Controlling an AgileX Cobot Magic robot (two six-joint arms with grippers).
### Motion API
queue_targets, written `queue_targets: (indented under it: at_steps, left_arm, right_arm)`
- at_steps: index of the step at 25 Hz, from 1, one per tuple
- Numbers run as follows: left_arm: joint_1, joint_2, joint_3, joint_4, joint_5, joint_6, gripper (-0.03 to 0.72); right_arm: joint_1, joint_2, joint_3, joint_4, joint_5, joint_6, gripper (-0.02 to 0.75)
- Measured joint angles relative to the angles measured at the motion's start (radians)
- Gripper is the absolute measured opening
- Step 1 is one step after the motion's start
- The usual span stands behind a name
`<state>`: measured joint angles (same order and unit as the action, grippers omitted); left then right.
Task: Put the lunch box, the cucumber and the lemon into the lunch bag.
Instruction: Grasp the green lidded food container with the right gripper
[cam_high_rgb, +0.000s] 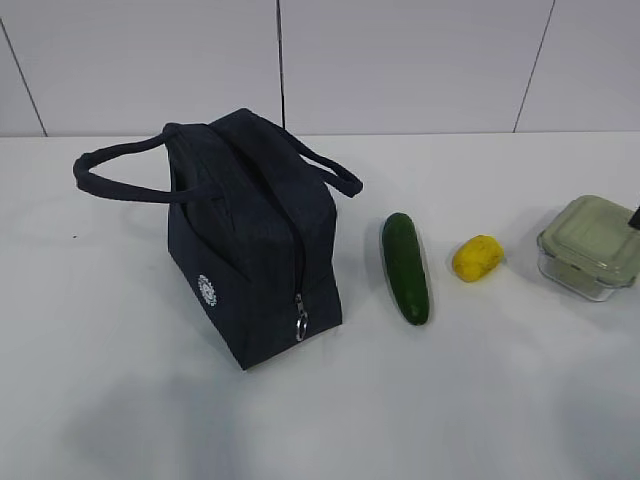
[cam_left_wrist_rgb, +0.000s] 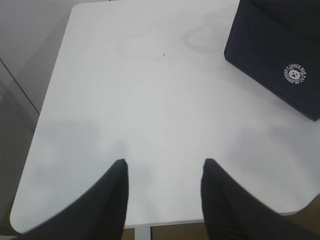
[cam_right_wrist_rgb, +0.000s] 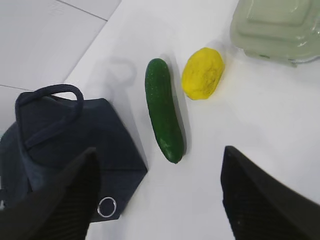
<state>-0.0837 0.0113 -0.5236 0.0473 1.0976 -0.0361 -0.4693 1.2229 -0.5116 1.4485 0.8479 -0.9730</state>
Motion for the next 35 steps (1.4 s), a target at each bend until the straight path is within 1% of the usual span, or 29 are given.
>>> queue_targets:
  at_steps: [2, 4, 7, 9, 13, 16, 19, 28, 32, 35]
  left_arm:
    - [0.000, 0.000, 0.000, 0.000, 0.000, 0.000, 0.341]
    - [0.000, 0.000, 0.000, 0.000, 0.000, 0.000, 0.341]
    - [0.000, 0.000, 0.000, 0.000, 0.000, 0.000, 0.341]
    - [0.000, 0.000, 0.000, 0.000, 0.000, 0.000, 0.341]
    - [0.000, 0.000, 0.000, 0.000, 0.000, 0.000, 0.341]
    - [0.000, 0.000, 0.000, 0.000, 0.000, 0.000, 0.341]
    - [0.000, 0.000, 0.000, 0.000, 0.000, 0.000, 0.341]
    - [0.000, 0.000, 0.000, 0.000, 0.000, 0.000, 0.341]
    - [0.000, 0.000, 0.000, -0.002, 0.000, 0.000, 0.341]
    - [0.000, 0.000, 0.000, -0.002, 0.000, 0.000, 0.341]
  right_arm:
    - [-0.075, 0.039, -0.001, 0.030, 0.080, -0.069, 0.561]
    - [-0.119, 0.091, -0.005, 0.065, 0.157, -0.136, 0.561]
    - [-0.160, 0.197, -0.025, 0.089, 0.256, -0.215, 0.561]
    - [-0.173, 0.267, -0.050, 0.094, 0.286, -0.251, 0.561]
    - [-0.174, 0.365, -0.088, 0.110, 0.294, -0.303, 0.561]
    - [-0.175, 0.387, -0.094, 0.143, 0.296, -0.355, 0.561]
    - [-0.187, 0.403, -0.104, 0.146, 0.297, -0.388, 0.561]
    - [-0.301, 0.524, -0.211, 0.121, 0.299, -0.364, 0.561]
    - [-0.315, 0.607, -0.282, 0.080, 0.299, -0.298, 0.561]
    - [-0.315, 0.647, -0.296, 0.073, 0.299, -0.293, 0.561]
